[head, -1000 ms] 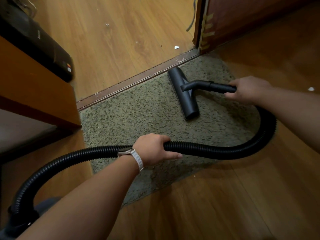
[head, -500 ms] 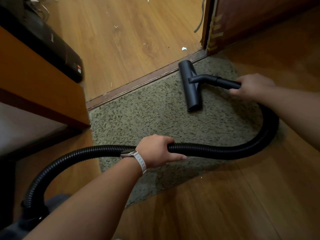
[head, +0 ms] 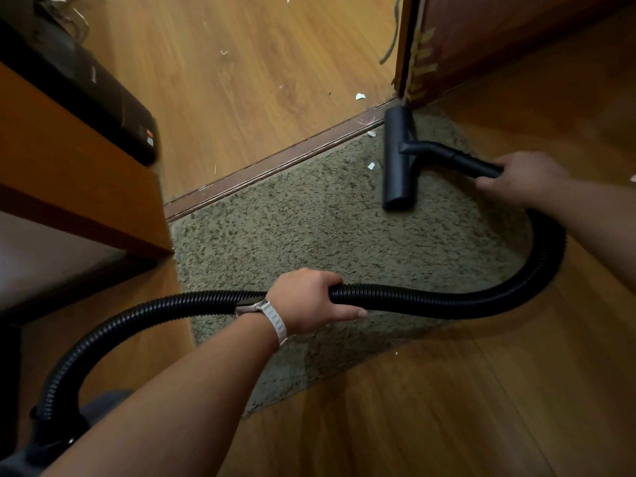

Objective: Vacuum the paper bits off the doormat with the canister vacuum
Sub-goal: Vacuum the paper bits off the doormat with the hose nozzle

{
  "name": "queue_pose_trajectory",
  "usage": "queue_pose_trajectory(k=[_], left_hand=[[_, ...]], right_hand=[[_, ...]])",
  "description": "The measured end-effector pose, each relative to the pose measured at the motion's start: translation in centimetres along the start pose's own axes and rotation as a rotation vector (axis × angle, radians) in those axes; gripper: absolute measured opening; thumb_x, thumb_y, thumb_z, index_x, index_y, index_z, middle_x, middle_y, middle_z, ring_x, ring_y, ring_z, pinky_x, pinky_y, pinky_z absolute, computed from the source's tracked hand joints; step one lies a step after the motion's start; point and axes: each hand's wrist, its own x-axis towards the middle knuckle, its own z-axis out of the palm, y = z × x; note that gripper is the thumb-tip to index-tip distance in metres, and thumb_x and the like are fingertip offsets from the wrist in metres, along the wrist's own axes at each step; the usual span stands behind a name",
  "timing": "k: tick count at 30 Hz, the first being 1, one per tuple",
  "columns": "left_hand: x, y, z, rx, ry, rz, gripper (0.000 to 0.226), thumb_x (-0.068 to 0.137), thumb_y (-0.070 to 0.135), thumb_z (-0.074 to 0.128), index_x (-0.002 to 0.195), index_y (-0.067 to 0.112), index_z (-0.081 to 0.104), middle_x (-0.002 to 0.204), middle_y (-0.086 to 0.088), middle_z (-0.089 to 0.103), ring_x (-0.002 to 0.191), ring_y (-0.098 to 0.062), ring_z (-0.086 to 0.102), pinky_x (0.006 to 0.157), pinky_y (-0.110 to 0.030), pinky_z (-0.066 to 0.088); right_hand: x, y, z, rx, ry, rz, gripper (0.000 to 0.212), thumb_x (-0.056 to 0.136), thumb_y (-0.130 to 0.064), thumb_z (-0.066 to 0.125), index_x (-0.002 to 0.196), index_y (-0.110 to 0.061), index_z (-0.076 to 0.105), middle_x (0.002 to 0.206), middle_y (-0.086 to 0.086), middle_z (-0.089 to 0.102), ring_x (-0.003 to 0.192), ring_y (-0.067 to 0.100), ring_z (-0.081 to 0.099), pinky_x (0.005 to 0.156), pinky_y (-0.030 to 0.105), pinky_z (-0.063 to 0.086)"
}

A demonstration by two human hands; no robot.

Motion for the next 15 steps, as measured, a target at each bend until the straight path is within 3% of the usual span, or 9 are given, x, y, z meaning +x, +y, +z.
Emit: queue_pose_trajectory(k=[4, 9, 15], left_hand=[[-0.1, -0.1, 0.2, 0.027, 0.002, 0.012, 0.06, 0.07, 0.089, 0.049, 0.08, 0.03, 0.055, 0.065, 0.012, 0.057, 0.061, -0.004, 0.055, 0.06, -0.028, 0.049], [-0.5, -0.4, 0.2, 0.029, -0.012, 0.016, 0.06, 0.071, 0.089, 0.049, 0.08, 0.03, 0.055, 0.067, 0.012, 0.058, 0.064, -0.007, 0.057, 0.062, -0.029, 0.052], [-0.6, -0.2, 0.3, 0.043, -0.028, 0.015, 0.059, 0.072, 0.087, 0.05, 0.082, 0.03, 0.056, 0.066, 0.012, 0.057, 0.063, -0.006, 0.056, 0.061, -0.028, 0.048]], right_hand=[[-0.1, -3.2, -0.1, -0.069, -0.011, -0.093, 0.038, 0.092, -0.055, 0.056, 0.117, -0.027, 0.063, 0.084, 0.005, 0.063, 0.072, 0.024, 0.062, 0.057, 0.03, 0.049], [-0.6, -7.0, 0.0, -0.14, -0.012, -0.202, 0.027, 0.092, -0.054, 0.056, 0.109, -0.033, 0.06, 0.082, 0.001, 0.063, 0.069, 0.021, 0.062, 0.05, 0.026, 0.041], [-1.3, -8.7, 0.5, -0.281, -0.025, -0.376, 0.019, 0.092, -0.052, 0.055, 0.1, -0.036, 0.059, 0.077, -0.004, 0.062, 0.068, 0.015, 0.058, 0.053, 0.028, 0.043]])
